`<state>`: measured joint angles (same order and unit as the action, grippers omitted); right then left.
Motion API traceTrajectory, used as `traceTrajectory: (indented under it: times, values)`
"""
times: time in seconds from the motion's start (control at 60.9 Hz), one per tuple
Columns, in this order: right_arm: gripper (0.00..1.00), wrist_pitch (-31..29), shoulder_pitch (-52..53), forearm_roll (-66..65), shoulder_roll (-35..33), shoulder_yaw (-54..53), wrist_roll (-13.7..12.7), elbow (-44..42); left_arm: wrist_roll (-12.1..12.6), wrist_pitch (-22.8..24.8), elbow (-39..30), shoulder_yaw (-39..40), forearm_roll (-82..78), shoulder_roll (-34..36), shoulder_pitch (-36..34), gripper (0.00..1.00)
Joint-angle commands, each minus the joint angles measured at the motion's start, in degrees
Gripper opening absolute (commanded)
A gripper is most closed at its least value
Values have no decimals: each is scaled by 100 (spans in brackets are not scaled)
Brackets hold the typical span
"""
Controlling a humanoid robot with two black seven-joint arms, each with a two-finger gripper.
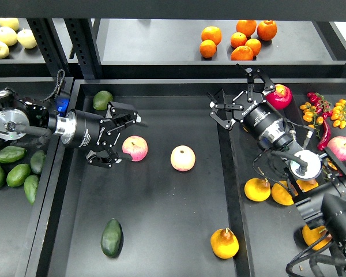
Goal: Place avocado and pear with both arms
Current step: 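Move the left gripper down toward the dark green avocado nearest the robot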
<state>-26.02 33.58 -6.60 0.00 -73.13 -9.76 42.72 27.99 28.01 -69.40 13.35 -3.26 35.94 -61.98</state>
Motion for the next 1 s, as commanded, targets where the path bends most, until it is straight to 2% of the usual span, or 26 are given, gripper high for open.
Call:
traceTrajectory:
  times: [0.0,0.411,0.723,0.986]
  values:
    - [100,1,-1,0,0,9,0,-1,1,-1,-275,-183,-218,89,-77,99]
    - [100,1,-27,0,0,0,0,-18,1,-1,-451,-1018,-2627,89,19,99]
    - [100,-8,-54,0,0,-8,0,-36,1,-1,-381,-1265,-3523,-61,494,99]
    - [100,-8,-106,0,0,-8,0,-45,1,-1,-249,-1238,-3489,-316,599,99]
